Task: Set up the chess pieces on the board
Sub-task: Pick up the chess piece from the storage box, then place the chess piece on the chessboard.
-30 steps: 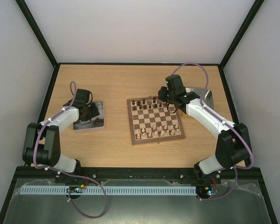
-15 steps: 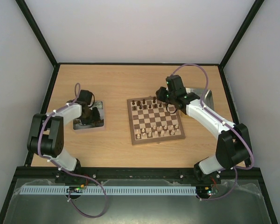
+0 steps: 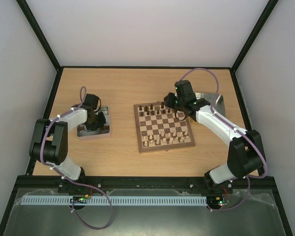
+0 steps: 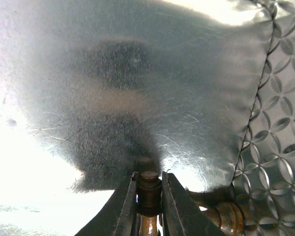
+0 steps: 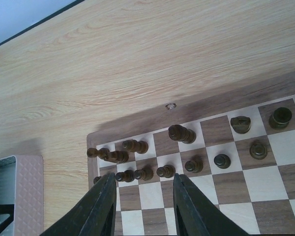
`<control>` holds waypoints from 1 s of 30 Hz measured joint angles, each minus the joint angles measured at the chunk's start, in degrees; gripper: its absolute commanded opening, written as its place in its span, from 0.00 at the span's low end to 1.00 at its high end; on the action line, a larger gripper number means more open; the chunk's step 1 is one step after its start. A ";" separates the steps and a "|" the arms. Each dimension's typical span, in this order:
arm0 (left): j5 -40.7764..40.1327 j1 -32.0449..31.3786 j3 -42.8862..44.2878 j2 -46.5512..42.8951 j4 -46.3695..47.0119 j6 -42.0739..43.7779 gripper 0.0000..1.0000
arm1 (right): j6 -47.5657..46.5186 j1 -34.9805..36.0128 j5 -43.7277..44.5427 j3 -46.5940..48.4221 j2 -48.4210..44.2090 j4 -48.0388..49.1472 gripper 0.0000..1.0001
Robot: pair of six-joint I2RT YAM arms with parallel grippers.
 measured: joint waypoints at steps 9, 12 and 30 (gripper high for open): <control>-4.33 -0.20 -0.81 -6.38 1.22 -1.46 0.07 | 0.09 0.00 -0.98 -0.96 -0.17 1.22 0.32; -4.70 -0.63 -1.20 -10.23 2.64 -1.77 0.07 | 0.48 0.00 -2.86 -2.49 -0.74 3.15 0.34; 7.76 -15.89 -2.27 -20.09 19.54 -16.96 0.11 | 0.85 14.16 -20.26 -10.45 -0.11 25.83 0.53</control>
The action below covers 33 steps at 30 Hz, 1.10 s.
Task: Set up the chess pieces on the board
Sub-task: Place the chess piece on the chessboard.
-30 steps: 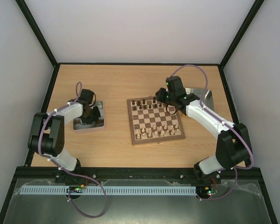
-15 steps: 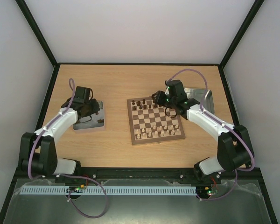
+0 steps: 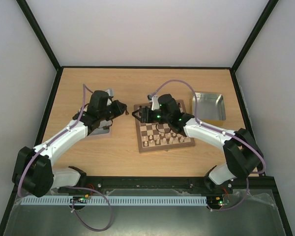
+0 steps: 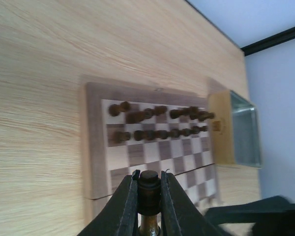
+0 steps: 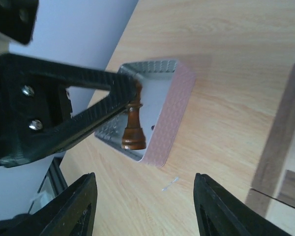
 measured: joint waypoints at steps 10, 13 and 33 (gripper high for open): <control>2.56 -3.06 -0.39 -0.81 5.99 -7.91 0.11 | -0.20 1.62 -1.81 2.62 5.35 1.20 0.46; 3.04 -3.21 -0.39 -0.81 6.71 -8.55 0.12 | -0.11 1.62 -2.01 3.52 6.14 1.60 0.42; 9.64 -1.38 3.78 -0.94 -2.95 5.66 0.62 | -13.55 1.81 -3.02 0.61 4.50 1.95 0.02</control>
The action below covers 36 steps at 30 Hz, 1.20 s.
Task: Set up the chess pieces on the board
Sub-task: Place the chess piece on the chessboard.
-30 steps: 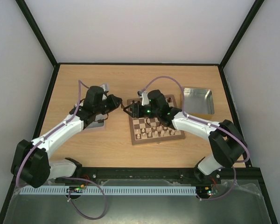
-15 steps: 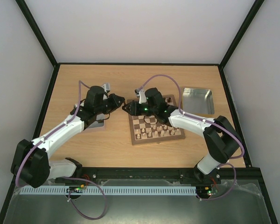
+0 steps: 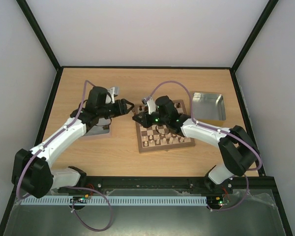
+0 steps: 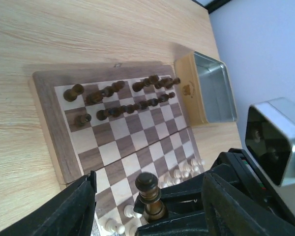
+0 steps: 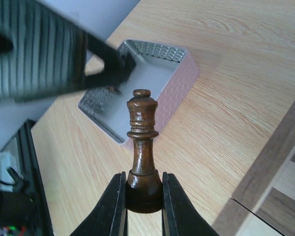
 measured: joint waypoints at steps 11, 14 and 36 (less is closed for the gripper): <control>22.01 5.99 0.94 1.33 -4.20 8.26 0.47 | -12.96 0.02 -0.63 -3.02 -4.24 -1.73 0.02; 26.40 5.81 0.74 1.77 -3.78 7.85 0.40 | -14.29 0.02 -1.03 -3.15 -4.33 -2.21 0.02; 29.83 5.99 0.15 6.49 -2.43 5.18 0.34 | -16.57 -0.02 -3.04 -4.63 -6.78 -2.62 0.02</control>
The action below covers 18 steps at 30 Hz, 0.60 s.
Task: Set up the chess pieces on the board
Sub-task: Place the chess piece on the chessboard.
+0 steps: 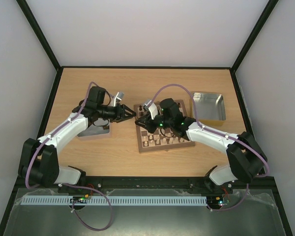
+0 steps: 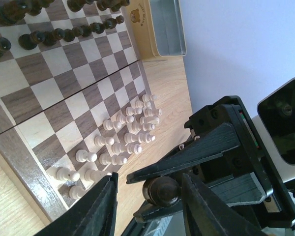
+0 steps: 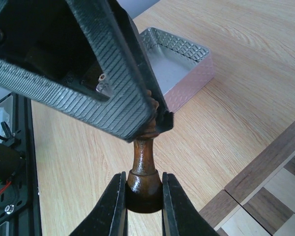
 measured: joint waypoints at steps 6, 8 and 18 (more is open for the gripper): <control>0.94 0.00 -0.26 0.24 1.77 -1.31 0.17 | -0.35 0.00 -1.42 0.00 0.00 -0.26 0.02; 1.49 0.00 -0.28 0.28 1.95 -1.25 0.11 | -0.44 0.00 -1.60 0.00 0.00 -0.50 0.02; 0.02 0.00 -0.37 0.61 1.81 -0.68 0.03 | 1.29 0.04 1.42 0.00 -0.02 -1.22 0.53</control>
